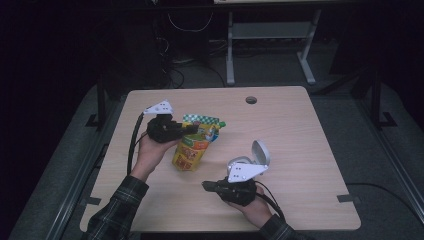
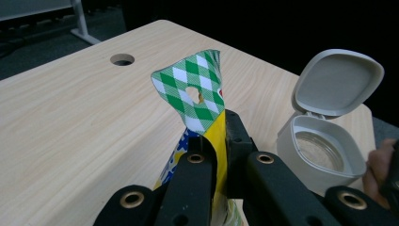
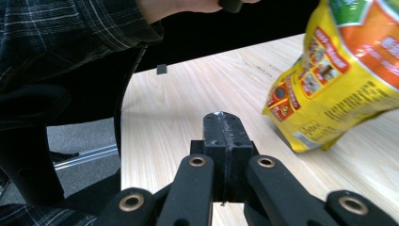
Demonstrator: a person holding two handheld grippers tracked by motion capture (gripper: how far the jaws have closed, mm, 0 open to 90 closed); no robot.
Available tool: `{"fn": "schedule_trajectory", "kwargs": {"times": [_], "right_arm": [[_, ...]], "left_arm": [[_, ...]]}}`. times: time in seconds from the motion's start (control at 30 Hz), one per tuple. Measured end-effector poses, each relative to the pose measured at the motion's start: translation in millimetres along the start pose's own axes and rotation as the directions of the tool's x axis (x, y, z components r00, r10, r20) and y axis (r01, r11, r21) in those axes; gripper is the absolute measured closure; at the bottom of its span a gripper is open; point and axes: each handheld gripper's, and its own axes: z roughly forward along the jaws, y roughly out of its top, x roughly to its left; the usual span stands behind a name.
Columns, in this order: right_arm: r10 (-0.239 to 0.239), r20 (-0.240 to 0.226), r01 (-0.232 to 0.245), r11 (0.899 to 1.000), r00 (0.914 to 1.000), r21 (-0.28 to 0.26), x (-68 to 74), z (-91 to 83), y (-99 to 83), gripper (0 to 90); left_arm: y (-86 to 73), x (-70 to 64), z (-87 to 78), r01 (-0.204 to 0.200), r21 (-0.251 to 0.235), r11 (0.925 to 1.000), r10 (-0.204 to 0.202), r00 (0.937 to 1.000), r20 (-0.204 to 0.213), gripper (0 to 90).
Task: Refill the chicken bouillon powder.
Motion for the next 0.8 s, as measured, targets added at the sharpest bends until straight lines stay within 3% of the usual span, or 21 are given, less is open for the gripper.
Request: {"fn": "schedule_trajectory", "kwargs": {"times": [0.37, 0.8], "right_arm": [[0.003, -0.008, -0.003, 1.000, 1.0000, 0.031, -1.5, -6.4, -3.0, 90.0], [0.001, 0.007, -0.001, 0.999, 1.0000, 0.043, -3.6, -20.5, -5.7, 90.0]], "left_arm": [[-13.9, -3.5, -21.8, 0.003, 0.004, 1.0000, -0.003, 0.9998, 0.018, 89.4], [-46.0, -10.1, -54.1, -0.006, -0.030, 0.9995, 0.006, 1.0000, -0.006, 88.5]]}}
